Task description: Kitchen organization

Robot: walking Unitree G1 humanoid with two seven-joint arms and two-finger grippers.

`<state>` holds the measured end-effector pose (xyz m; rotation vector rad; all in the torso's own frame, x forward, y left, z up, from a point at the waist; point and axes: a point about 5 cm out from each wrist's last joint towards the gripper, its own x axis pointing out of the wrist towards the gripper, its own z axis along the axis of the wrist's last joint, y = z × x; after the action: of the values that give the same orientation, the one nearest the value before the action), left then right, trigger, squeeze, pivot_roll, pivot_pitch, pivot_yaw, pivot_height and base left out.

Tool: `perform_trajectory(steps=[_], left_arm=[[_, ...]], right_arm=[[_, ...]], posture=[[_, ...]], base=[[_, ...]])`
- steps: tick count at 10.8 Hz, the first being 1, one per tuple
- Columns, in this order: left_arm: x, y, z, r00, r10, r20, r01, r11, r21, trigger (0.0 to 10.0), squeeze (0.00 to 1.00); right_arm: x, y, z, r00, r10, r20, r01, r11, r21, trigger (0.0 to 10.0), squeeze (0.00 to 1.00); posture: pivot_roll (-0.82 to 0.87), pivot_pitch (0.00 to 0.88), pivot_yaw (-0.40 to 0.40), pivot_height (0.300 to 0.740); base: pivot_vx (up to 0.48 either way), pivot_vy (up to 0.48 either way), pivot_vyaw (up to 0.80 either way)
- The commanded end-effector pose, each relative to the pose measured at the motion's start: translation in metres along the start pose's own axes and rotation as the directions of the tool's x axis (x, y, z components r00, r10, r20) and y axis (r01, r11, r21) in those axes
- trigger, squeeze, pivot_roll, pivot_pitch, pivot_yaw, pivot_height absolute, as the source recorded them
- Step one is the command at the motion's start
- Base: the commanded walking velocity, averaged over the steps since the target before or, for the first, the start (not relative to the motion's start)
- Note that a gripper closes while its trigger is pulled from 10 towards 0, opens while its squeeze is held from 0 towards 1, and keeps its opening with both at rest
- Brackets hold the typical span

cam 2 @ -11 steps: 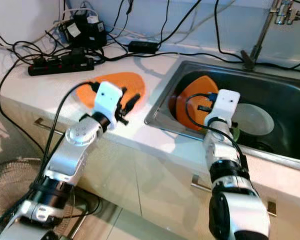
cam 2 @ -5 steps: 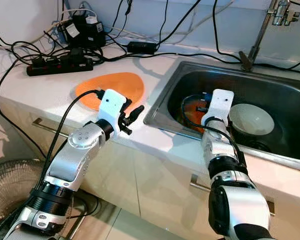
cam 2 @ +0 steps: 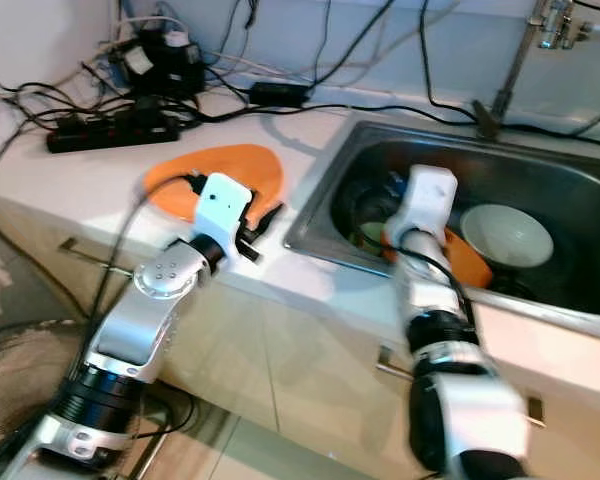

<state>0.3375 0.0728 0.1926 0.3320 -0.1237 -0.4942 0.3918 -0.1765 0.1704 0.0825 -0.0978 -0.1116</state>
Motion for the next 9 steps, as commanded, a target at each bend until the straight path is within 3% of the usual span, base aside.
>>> perform_trajectory(steps=[1, 3, 4, 5, 6, 7, 8, 9], left_arm=[[0.001, 0.004, 0.006, 1.0, 0.022, 0.022, -0.024, 0.994, 0.106, 10.0, 0.0], [-0.005, 0.015, -0.006, 1.0, 0.018, -0.015, -0.012, 0.938, 0.346, 10.0, 0.0], [-0.01, 0.022, -0.012, 0.999, 0.023, -0.037, -0.005, 0.902, 0.431, 10.0, 0.0], [-0.014, 0.026, -0.015, 0.998, 0.019, -0.057, 0.01, 0.878, 0.478, 10.0, 0.0], [-0.02, 0.03, -0.022, 0.995, -0.009, -0.1, 0.062, 0.839, 0.541, 10.0, 0.0], [-0.026, 0.034, -0.03, 0.987, -0.035, -0.155, 0.119, 0.809, 0.575, 10.0, 0.0], [-0.029, 0.036, -0.033, 0.981, -0.047, -0.188, 0.153, 0.785, 0.6, 10.0, 0.0], [-0.032, 0.039, -0.036, 0.97, -0.067, -0.233, 0.206, 0.739, 0.641, 10.0, 0.0]], right_arm=[[-0.001, 0.009, 0.011, 0.997, 0.058, 0.048, -0.059, 0.998, 0.025, 10.0, 0.0], [-0.015, 0.027, 0.019, 0.983, 0.156, 0.093, -0.16, 0.986, 0.046, 10.0, 0.0], [-0.025, 0.03, 0.016, 0.98, 0.182, 0.075, -0.188, 0.979, 0.078, 10.0, 0.1], [-0.031, 0.031, 0.009, 0.979, 0.196, 0.048, -0.2, 0.975, 0.101, 10.0, 1.0], [-0.038, 0.029, 0.0, 0.981, 0.193, 0.007, -0.193, 0.978, 0.082, 10.0, 0.85], [-0.04, 0.027, -0.001, 0.983, 0.185, -0.016, -0.183, 0.98, 0.081, 10.0, 0.0], [-0.039, 0.026, 0.001, 0.984, 0.175, -0.022, -0.172, 0.981, 0.088, 10.0, 0.0], [-0.039, 0.027, 0.002, 0.984, 0.174, -0.026, -0.171, 0.981, 0.093, 10.0, 0.0]], posture=[[0.17, 0.026, 0.035, 0.74], [0.16, 0.027, 0.039, 0.74], [0.15, 0.027, 0.041, 0.74], [0.15, 0.026, 0.041, 0.74], [0.15, 0.023, 0.042, 0.74], [0.16, 0.021, 0.041, 0.74], [0.16, 0.019, 0.041, 0.74], [0.16, 0.016, 0.04, 0.74]], base=[[0.0, 0.0, 0.0], [0.0, 0.0, 0.0], [0.0, 0.0, 0.0], [0.0, 0.0, 0.0], [0.0, 0.0, 0.0], [0.0, 0.0, 0.0], [0.0, 0.0, 0.0], [0.0, 0.0, 0.0]])
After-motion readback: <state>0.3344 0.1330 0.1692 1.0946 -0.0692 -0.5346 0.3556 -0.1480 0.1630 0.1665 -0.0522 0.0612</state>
